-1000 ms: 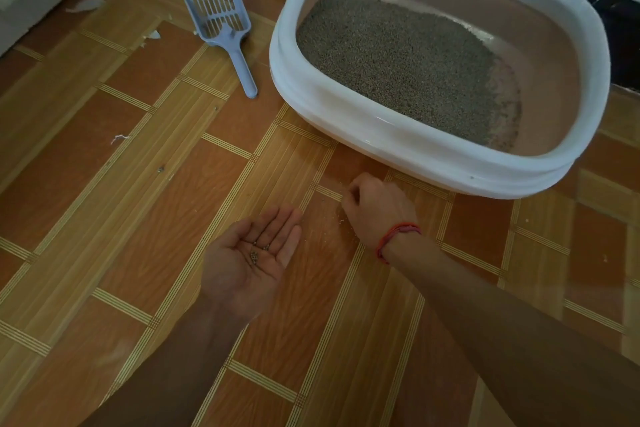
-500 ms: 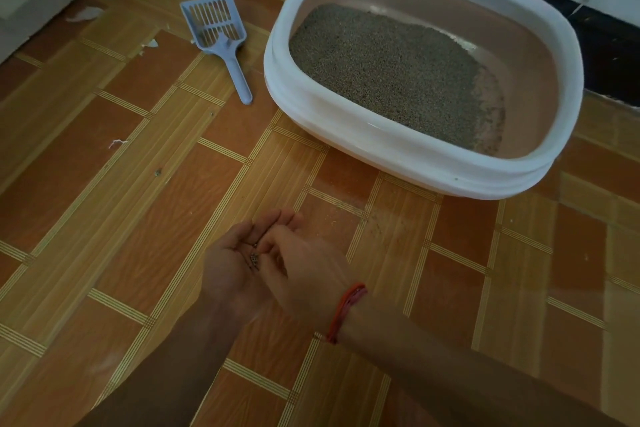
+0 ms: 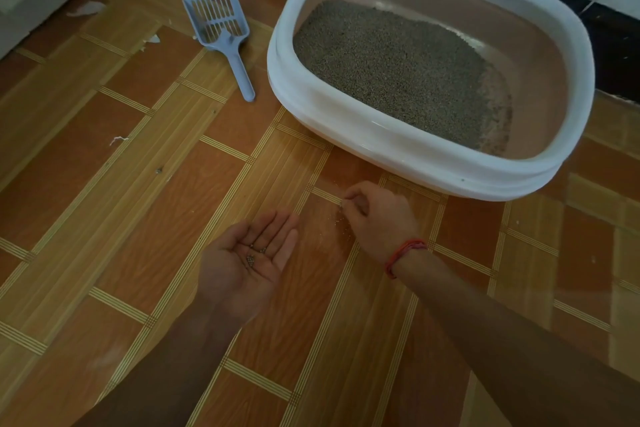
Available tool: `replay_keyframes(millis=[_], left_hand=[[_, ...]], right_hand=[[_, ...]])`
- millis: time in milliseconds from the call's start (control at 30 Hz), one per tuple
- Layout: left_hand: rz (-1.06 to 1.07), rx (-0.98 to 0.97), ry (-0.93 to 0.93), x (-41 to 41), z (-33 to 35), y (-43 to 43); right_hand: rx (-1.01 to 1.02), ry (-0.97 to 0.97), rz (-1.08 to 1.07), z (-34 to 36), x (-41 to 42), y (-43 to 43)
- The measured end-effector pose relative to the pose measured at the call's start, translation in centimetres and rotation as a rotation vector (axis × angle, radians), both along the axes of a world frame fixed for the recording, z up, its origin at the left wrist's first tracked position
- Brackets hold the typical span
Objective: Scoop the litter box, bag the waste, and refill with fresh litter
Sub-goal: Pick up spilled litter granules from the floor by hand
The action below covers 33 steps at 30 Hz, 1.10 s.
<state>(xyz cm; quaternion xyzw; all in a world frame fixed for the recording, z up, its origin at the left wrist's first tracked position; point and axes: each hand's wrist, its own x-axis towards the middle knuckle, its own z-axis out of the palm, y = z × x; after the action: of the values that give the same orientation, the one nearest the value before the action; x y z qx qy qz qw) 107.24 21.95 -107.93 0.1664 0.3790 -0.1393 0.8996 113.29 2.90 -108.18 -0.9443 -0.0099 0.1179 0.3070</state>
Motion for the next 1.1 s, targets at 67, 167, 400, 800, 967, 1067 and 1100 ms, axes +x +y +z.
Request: replay_keyframes(millis=[67, 167, 400, 800, 967, 1067, 1100], left_hand=[[-0.004, 0.003, 0.003, 0.0, -0.1, -0.1], [-0.004, 0.007, 0.013, 0.1, -0.3, -0.2], [0.004, 0.008, 0.014, 0.2, -0.6, -0.2], [0.009, 0.004, 0.001, 0.2, -0.5, -0.2], [0.012, -0.010, -0.016, 0.2, -0.5, -0.1], [-0.001, 0.000, -0.025, 0.1, -0.6, 0.0], [-0.017, 0.010, -0.027, 0.1, -0.6, 0.1]], right_hand=[[-0.020, -0.001, -0.002, -0.6, 0.4, -0.5], [-0.019, 0.017, 0.006, -1.0, 0.5, -0.5], [-0.039, 0.031, 0.038, -1.7, 0.7, -0.1], [-0.214, 0.063, 0.138, -1.3, 0.9, 0.4], [-0.087, 0.028, 0.176, -0.1, -1.5, 2.7], [-0.004, 0.212, 0.275, -0.4, -3.9, 4.3], [0.022, 0.177, 0.306, 0.3, -4.1, 5.0]])
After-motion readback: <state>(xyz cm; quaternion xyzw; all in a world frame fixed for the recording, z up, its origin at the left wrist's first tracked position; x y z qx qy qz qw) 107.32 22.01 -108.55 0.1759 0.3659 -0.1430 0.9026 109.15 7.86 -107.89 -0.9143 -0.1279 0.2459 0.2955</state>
